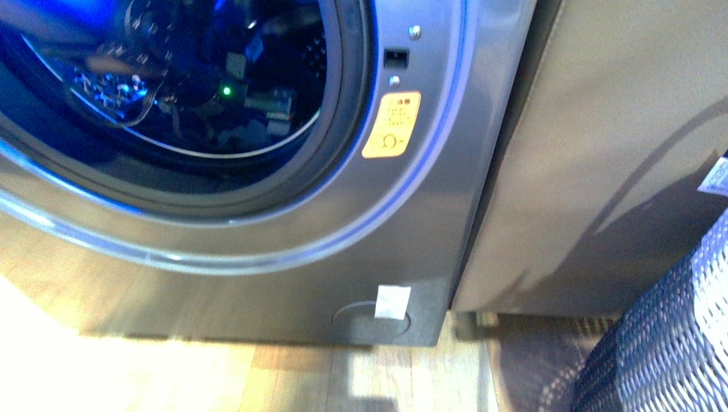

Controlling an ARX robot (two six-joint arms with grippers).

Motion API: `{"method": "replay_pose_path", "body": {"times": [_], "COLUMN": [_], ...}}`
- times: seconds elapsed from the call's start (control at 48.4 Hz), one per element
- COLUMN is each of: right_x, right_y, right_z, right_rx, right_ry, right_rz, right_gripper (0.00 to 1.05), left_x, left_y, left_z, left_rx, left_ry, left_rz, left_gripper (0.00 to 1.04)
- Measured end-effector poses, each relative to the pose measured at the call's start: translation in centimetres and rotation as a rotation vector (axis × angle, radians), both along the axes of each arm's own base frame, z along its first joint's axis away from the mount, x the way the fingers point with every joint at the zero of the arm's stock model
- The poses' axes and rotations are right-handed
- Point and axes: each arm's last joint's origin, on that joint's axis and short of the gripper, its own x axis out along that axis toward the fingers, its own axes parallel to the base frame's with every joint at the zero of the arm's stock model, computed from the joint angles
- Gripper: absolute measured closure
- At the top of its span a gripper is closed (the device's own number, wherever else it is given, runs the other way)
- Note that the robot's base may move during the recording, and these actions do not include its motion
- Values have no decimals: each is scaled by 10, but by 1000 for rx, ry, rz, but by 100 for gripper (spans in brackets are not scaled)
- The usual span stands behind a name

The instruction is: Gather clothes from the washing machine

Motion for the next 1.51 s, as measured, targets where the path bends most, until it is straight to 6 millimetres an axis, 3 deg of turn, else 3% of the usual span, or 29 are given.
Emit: {"method": "replay_pose_path", "body": {"times": [0.248,0.495,0.661,0.743,1.094,1.3,1.507], "right_x": [0,0,0,0,0,0,0], "right_y": [0,0,0,0,0,0,0], "right_z": [0,0,0,0,0,0,0], "right_rx": [0,0,0,0,0,0,0], "right_ry": [0,0,0,0,0,0,0], "right_rz": [0,0,0,0,0,0,0], "right_gripper": [8,8,8,8,8,8,8], "left_x": [-1,4,7,5,-12,-41,-70], "left_y": [4,6,5,6,10,13,14], "left_z": [-2,-12,-14,-14,10,43,57], "left_rx": [4,11,-70,-102,-177,-183,-198], "left_ry": [80,42,-53,-85,-160,-257,-292], "left_rz": [40,96,143,160,175,132,106], "left_gripper": [8,43,77,87,90,90,90]}}
